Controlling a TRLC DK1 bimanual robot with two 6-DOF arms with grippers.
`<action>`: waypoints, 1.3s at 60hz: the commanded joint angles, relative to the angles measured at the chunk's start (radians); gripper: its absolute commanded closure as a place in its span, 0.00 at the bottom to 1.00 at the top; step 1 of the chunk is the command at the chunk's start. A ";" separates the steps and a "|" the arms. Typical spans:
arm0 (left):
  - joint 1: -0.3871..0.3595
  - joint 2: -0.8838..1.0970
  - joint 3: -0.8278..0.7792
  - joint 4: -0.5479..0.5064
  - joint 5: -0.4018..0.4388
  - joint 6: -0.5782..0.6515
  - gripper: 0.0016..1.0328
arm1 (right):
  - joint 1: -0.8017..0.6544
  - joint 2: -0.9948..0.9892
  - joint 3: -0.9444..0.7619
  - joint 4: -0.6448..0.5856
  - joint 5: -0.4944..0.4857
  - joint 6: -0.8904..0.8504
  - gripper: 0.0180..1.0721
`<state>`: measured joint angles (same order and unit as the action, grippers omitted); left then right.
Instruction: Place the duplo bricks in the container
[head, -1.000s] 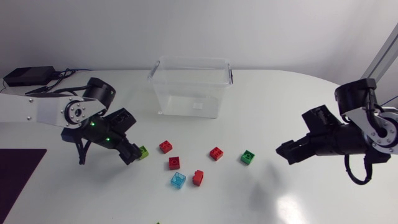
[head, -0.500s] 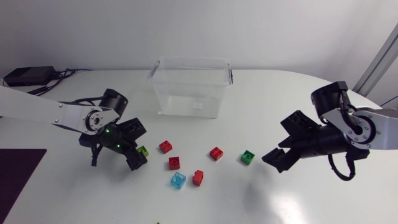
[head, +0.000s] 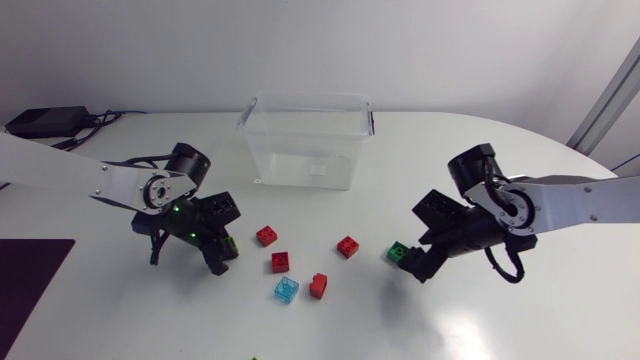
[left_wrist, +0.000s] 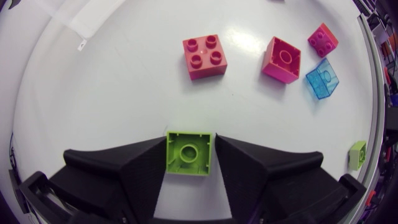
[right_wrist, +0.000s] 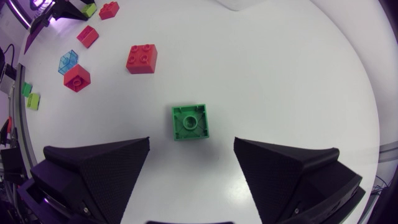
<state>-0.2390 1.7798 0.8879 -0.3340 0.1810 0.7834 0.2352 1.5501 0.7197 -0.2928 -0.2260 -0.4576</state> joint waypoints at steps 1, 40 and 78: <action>-0.005 -0.011 -0.047 -0.036 -0.003 0.051 0.64 | 0.018 0.053 0.024 0.018 0.017 -0.032 0.09; 0.000 -0.289 0.103 -0.227 0.089 0.030 0.70 | 0.069 0.153 0.040 0.089 0.057 -0.059 0.64; 0.006 -0.030 0.559 -0.092 0.199 -0.257 0.69 | 0.069 -0.022 0.021 0.021 0.108 -0.029 0.74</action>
<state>-0.2249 1.6871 1.3785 -0.4412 0.3672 0.5720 0.3000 1.5703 0.7445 -0.2436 -0.1257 -0.4980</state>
